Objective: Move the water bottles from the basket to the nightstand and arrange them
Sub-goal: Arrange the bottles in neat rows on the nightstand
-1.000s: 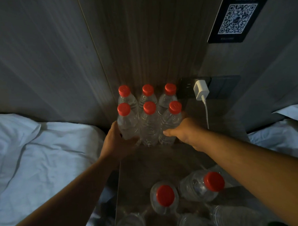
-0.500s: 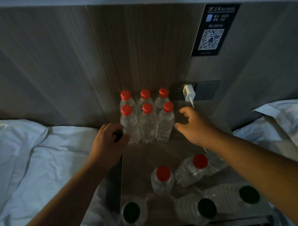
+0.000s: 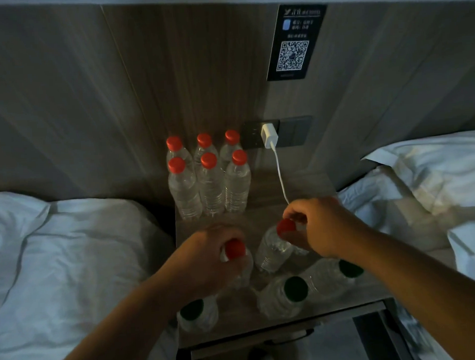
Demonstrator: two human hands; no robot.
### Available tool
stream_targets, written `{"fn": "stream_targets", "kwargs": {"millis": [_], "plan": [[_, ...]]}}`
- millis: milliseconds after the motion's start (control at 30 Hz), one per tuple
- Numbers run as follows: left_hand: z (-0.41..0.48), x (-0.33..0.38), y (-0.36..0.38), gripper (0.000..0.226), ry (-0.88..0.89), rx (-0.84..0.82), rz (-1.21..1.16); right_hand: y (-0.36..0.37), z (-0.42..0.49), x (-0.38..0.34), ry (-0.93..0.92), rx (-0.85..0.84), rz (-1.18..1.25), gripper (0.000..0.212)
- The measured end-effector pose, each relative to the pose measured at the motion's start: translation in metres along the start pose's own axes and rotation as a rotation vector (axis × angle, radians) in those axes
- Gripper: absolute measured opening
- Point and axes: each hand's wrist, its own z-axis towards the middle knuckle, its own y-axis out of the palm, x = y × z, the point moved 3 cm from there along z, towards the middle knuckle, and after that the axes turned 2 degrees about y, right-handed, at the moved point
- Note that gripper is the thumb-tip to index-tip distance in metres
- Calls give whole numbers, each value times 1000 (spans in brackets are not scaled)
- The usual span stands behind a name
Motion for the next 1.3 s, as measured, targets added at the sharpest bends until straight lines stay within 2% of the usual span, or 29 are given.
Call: {"fn": "stream_targets", "kwargs": {"millis": [133,267,367,567,733,867,1000,1067,1167,1233,1300], "plan": [[6,0,2,31,40,30,85,6,1,0,-23,-25,-66,30],[12,-9,-3,30,-23,-19,91,13,6,1,-18,-82,-120,42],[14,-12,-3,31,-45,-57,94,14,11,0,-34,-88,-132,35],[16,-21,-7,26,-149,75,3,17,23,-5,-23,-75,-71,21],[16,-43,-25,24,-175,221,-48,19,41,-20,-62,4,-63,37],[20,-53,-42,22,-206,341,-8,23,60,-35,-127,68,-10,32],[28,-62,-58,19,-229,412,76,25,76,-54,-222,88,-74,9],[34,-65,-65,17,-219,430,97,26,85,-61,-267,118,-64,15],[42,-68,-73,16,-191,447,115,28,104,-67,-188,80,-75,11],[45,-71,-72,17,-181,454,108,30,109,-67,-167,147,-58,11],[46,-75,-67,21,-169,472,56,36,108,-65,-198,199,72,14]]}}
